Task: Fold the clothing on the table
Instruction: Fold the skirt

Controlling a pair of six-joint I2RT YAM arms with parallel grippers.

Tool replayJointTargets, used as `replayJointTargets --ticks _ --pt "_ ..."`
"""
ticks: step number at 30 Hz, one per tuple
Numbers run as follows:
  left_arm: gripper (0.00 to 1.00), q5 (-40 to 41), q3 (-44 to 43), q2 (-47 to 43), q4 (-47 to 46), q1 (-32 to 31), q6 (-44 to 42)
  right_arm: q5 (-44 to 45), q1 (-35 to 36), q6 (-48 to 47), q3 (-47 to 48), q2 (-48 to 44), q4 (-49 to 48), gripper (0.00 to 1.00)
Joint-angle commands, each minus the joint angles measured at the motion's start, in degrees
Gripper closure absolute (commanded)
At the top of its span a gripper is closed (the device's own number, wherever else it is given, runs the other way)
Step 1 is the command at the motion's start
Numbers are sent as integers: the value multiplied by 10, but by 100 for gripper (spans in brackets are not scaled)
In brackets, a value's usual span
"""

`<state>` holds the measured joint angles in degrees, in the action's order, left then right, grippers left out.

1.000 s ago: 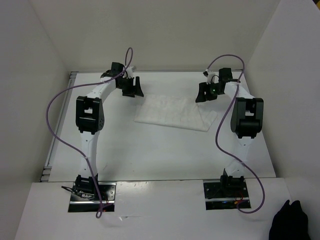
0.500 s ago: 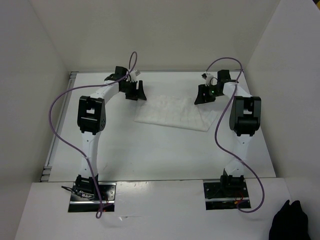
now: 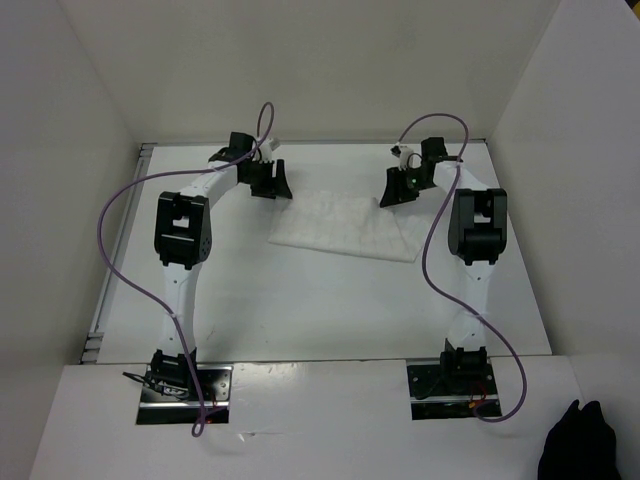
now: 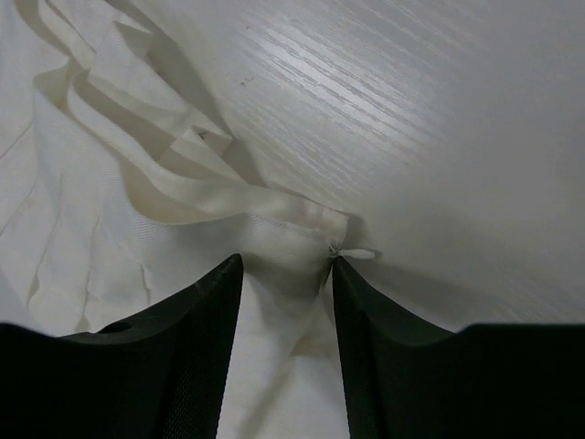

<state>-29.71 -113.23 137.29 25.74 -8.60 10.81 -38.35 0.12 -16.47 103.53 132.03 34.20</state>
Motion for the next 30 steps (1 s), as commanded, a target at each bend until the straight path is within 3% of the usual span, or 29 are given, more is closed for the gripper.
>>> replayJointTargets --ticks 1,5,6,8,16,18,20,21,27,30 --pt "28 -4 3 -18 -17 0 -3 -5 4 -1 27 10 15 54" --pt "33 30 8 -12 -17 0 9 -6 4 -1 27 5 15 79" --pt "34 30 8 -12 -11 0 9 -6 4 -1 27 -2 15 90" --pt "37 44 15 -12 -17 0 17 -6 4 -1 27 -16 15 97" --pt "45 73 78 -49 -79 6 51 -1 4 -2 -20 -80 3 100" --pt "58 63 72 -37 -79 6 51 -1 9 -8 -20 -93 9 100" --pt "93 63 72 -37 -73 6 57 -1 15 -8 -25 -99 9 100" --pt "100 69 72 -37 -82 6 65 -1 15 -8 -25 -99 9 100" --pt "91 143 158 -139 -153 6 86 5 21 -8 -25 -99 9 100" --pt "73 119 201 -189 -219 6 86 5 21 -8 -25 -99 9 100"
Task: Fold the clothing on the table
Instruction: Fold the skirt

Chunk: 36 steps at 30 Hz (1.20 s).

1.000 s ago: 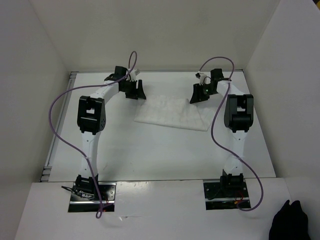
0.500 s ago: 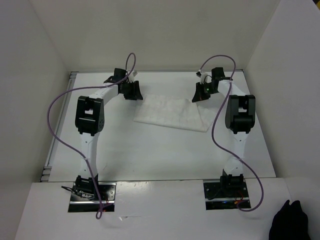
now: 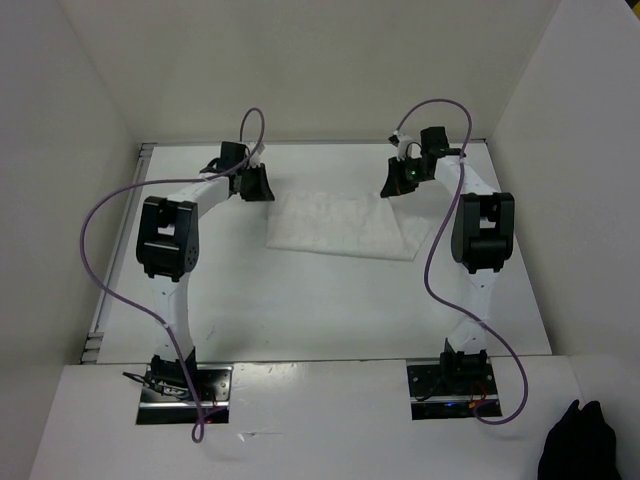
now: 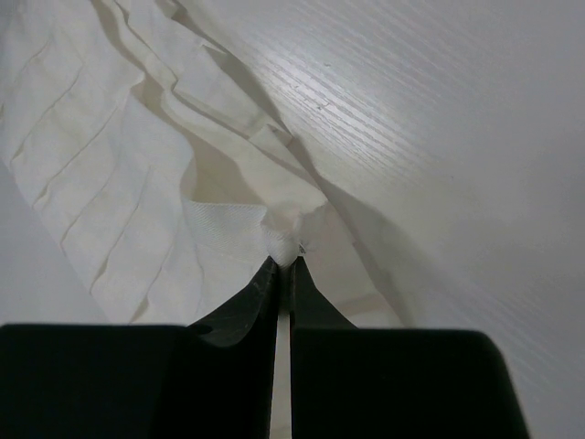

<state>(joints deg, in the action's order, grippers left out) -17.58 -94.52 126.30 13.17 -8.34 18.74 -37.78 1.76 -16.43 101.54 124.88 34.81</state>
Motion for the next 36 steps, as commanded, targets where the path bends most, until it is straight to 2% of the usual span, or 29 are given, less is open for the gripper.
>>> replayJointTargets --ticks 1,4,5,8,12,15,20,22,31,36 --pt "70 -10 14 -79 -94 3 7 -1 10 -9 -6 -27 3 100" --pt "72 -22 -29 -44 -51 -2 2 -1 10 -9 -6 -27 3 100" --pt "78 -22 -54 -33 -38 -2 -5 -1 10 -9 -6 -27 3 100" --pt "100 -4 -54 -8 -23 -2 -5 4 10 -9 -6 -27 8 100" --pt "100 -3 -17 -8 -47 -2 6 10 10 -14 -11 -41 13 100" --pt "100 -60 16 -15 -90 -2 6 10 10 -19 -17 -46 13 100" --pt "100 -178 11 10 -113 -2 1 10 10 -19 -17 -46 13 100" --pt "100 -194 6 19 -113 -7 6 10 10 -19 -17 -46 13 100" --pt "100 -148 -6 50 -98 -12 11 -1 10 -19 -22 -52 18 100" --pt "100 -128 46 16 -165 -7 39 -1 10 -25 -27 -57 24 100"
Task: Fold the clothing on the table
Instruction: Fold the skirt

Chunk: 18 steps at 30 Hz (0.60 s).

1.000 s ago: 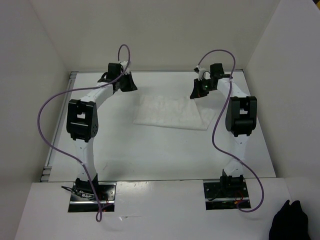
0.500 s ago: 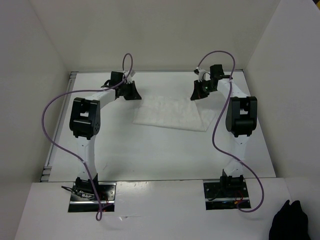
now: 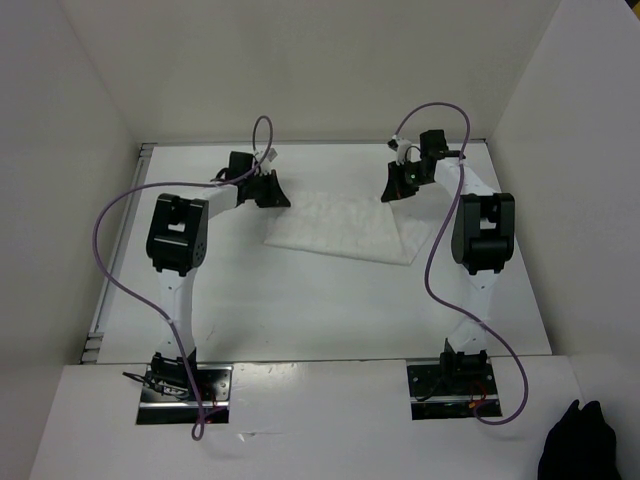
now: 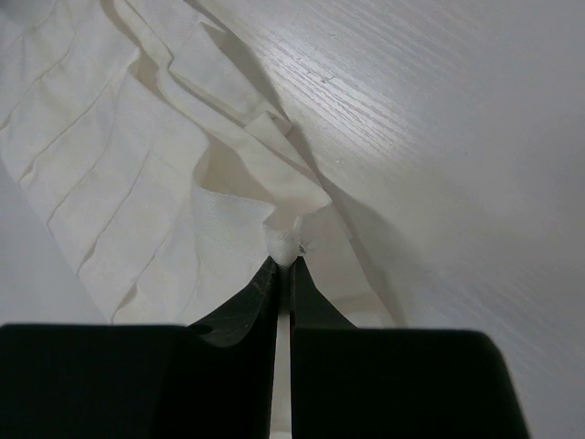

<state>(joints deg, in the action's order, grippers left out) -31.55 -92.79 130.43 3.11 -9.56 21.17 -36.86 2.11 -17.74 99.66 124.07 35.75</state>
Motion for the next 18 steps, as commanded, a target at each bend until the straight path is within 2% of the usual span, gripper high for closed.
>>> replayJointTargets --ticks 1,3,10,18 --pt "100 17 40 -34 -78 5 26 -10 6 -12 -9 -49 14 100" --pt "100 37 49 -47 -95 10 31 -10 6 -12 -14 -49 14 100" --pt "100 74 23 -41 -65 10 36 -10 6 -12 -14 -49 14 100" --pt "99 54 127 -134 -203 16 65 -10 6 -17 -24 -49 14 100"
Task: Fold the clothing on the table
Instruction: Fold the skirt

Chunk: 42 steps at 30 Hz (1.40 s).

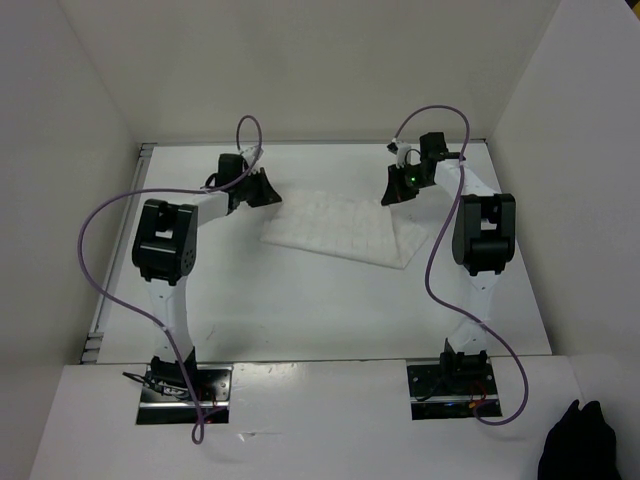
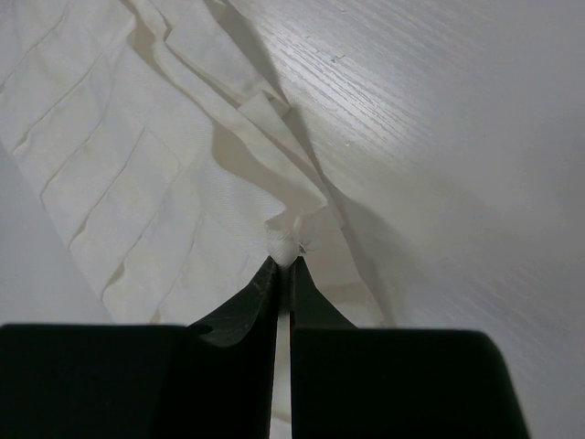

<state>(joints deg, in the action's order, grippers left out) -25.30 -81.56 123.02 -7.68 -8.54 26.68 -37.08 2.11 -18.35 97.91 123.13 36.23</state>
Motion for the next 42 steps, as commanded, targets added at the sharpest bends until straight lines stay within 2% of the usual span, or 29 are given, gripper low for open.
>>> replayJointTargets --ticks 1,4,11,13,26,35,42 --pt "99 -9 15 -65 -95 5 10 -8 6 -11 -7 -40 9 100" --pt "98 -9 7 -65 -89 5 15 -8 6 -11 -7 -40 9 100" --pt "98 -11 -76 27 -38 5 10 -19 6 -16 -7 -40 15 100" --pt "100 -2 -81 40 -37 5 10 -19 6 -16 -7 -40 15 100" --pt "100 63 -101 91 9 -6 5 -24 6 -16 -18 -51 15 100" --pt "100 115 -134 107 80 -6 18 -17 6 -9 -25 -135 31 100" --pt "100 133 -148 113 100 -6 23 19 1 38 -89 -201 17 100"
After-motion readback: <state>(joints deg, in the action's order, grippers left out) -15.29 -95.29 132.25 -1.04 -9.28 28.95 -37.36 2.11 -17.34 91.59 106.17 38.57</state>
